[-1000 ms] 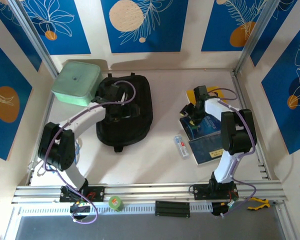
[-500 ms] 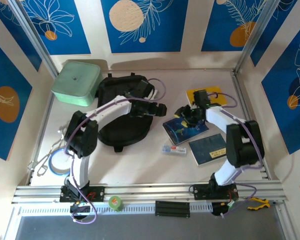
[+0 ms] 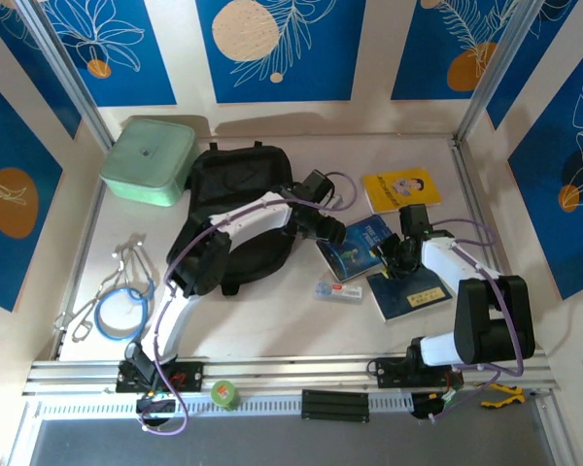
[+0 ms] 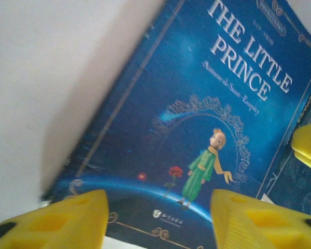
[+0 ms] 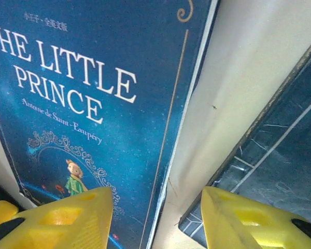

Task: Pack the student bag
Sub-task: Pick up the book at the center of the table.

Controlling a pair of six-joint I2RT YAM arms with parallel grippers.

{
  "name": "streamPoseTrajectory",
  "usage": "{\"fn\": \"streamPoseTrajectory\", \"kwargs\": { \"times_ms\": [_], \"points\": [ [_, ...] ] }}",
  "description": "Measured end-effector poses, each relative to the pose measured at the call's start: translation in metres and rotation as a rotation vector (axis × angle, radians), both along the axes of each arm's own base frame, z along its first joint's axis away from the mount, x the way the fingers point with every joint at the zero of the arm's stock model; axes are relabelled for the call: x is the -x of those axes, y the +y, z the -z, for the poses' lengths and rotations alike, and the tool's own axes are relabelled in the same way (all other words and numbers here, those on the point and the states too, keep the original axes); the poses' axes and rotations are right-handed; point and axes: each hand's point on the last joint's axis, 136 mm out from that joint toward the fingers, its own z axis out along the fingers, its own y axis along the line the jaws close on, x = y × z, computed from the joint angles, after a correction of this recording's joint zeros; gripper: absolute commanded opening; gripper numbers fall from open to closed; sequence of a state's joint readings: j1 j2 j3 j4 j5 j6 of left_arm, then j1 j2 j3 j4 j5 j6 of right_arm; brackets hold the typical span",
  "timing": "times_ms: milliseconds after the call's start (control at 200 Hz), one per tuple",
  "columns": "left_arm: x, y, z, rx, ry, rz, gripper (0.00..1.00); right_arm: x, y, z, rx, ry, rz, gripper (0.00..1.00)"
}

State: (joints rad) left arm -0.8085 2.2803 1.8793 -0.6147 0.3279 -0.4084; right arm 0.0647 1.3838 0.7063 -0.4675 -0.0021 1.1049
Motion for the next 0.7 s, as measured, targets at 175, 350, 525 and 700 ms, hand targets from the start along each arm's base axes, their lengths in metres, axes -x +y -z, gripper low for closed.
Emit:
{"fn": "streamPoseTrajectory", "kwargs": {
  "times_ms": [175, 350, 525, 700],
  "points": [
    [0.014, -0.014, 0.015, -0.010, 0.030, 0.044, 0.34, -0.005, 0.002, 0.007, -0.012, 0.008, 0.012, 0.38],
    [0.020, -0.018, 0.023, -0.025, 0.044, 0.079, 0.27, -0.007, 0.003, 0.017, -0.019, 0.027, 0.009, 0.37],
    [0.020, -0.016, 0.028, -0.045, 0.047, 0.086, 0.19, -0.010, 0.005, 0.016, -0.027, 0.018, 0.005, 0.27],
    [0.019, -0.014, 0.033, -0.065, 0.050, 0.093, 0.14, -0.016, 0.005, 0.010, -0.023, 0.017, -0.002, 0.25]
  ]
}}
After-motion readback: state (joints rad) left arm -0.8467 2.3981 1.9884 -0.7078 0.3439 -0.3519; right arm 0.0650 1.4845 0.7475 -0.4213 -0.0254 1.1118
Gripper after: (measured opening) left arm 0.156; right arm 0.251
